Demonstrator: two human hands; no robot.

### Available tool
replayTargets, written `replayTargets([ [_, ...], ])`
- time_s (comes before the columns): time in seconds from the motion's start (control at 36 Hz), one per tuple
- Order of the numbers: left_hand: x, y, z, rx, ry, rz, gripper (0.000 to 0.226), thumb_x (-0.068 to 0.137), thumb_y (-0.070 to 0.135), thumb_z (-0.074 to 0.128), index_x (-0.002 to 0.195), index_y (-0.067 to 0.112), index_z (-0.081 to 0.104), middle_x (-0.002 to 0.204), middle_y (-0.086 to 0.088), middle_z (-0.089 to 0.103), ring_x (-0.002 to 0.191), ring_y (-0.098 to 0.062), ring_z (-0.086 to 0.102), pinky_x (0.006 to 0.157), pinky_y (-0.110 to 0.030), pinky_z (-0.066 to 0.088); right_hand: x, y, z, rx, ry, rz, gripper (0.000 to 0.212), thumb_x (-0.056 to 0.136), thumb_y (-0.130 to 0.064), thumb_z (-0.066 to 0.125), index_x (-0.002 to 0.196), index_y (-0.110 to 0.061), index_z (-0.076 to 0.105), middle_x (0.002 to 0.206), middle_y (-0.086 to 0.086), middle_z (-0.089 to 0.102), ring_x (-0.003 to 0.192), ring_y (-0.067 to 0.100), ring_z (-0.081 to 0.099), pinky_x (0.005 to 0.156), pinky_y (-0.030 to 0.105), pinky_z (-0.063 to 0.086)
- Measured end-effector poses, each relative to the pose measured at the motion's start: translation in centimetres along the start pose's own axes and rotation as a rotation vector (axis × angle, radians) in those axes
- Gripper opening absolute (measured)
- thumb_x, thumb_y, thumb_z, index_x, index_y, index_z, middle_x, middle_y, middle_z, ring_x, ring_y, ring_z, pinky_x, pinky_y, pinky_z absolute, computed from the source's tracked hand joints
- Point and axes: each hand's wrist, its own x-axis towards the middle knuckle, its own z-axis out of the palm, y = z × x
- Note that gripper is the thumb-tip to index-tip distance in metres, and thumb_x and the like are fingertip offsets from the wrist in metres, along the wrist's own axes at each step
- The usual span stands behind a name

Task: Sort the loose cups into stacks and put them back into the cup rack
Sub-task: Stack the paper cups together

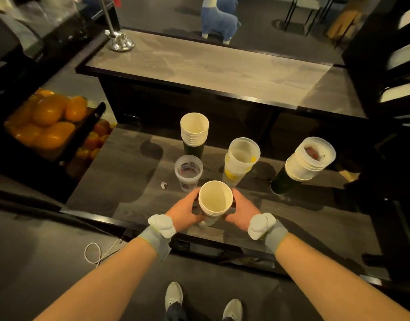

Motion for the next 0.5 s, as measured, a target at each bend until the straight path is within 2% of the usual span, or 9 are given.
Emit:
replayTargets([
  [0.06,0.2,0.0,-0.6,0.047,-0.036,0.002,0.082,0.083,0.007,0.074,0.121,0.066,0.031,0.132,0.019,0.051,0.131,-0.009,0.049,0.109,-0.033,0.044,0.4,0.2,-0.6,-0.062,-0.008,0.038,0.072,0.081,-0.003,0.069,0.144,-0.019,0.038,0.139,0.003,0.053,0.126,0.02,0.051,0.092,0.027,0.045],
  [0.14,0.3,0.0,-1.7,0.121,-0.094,0.01,0.082,0.086,0.0,0.066,0.142,0.048,0.031,0.144,0.012,0.047,0.135,-0.008,0.044,0.11,-0.029,0.04,0.9,0.6,-2.2,-0.138,0.029,0.106,0.062,0.083,-0.013,0.07,0.14,-0.016,0.045,0.137,0.005,0.054,0.122,0.021,0.054,0.097,0.033,0.048],
  [0.19,0.4,0.2,-2.4,0.188,-0.115,0.024,0.077,0.09,0.001,0.06,0.15,0.038,0.029,0.151,0.008,0.043,0.141,-0.012,0.04,0.113,-0.031,0.039,1.2,0.6,-3.6,-0.112,0.084,0.145,0.059,0.084,-0.019,0.072,0.137,-0.015,0.047,0.133,0.005,0.056,0.117,0.021,0.056,0.096,0.035,0.05],
  [0.28,0.4,1.2,-3.4,0.25,-0.112,0.023,0.069,0.094,0.005,0.057,0.152,0.03,0.029,0.153,0.005,0.043,0.141,-0.014,0.041,0.114,-0.034,0.039,1.6,0.2,-5.8,0.036,0.199,0.186,0.077,0.079,-0.028,0.079,0.144,-0.016,0.038,0.136,0.006,0.053,0.117,0.024,0.057,0.094,0.038,0.052],
  [0.39,0.8,3.6,-4.7,0.211,-0.076,0.06,0.06,0.095,0.008,0.06,0.148,0.025,0.038,0.151,0.005,0.046,0.14,-0.011,0.043,0.116,-0.035,0.038,2.2,-0.8,-7.9,0.119,0.357,0.065,0.11,0.07,-0.038,0.085,0.154,-0.025,0.015,0.15,0.006,0.04,0.132,0.024,0.046,0.103,0.041,0.046],
  [0.5,2.2,6.5,-5.8,0.167,-0.044,0.106,0.052,0.097,0.006,0.057,0.144,0.024,0.044,0.148,0.007,0.047,0.137,-0.01,0.044,0.111,-0.028,0.04,3.1,-2.1,-8.2,0.166,0.375,-0.028,0.124,0.067,-0.039,0.087,0.156,-0.025,0.002,0.152,0.003,0.038,0.136,0.023,0.041,0.105,0.037,0.039],
])
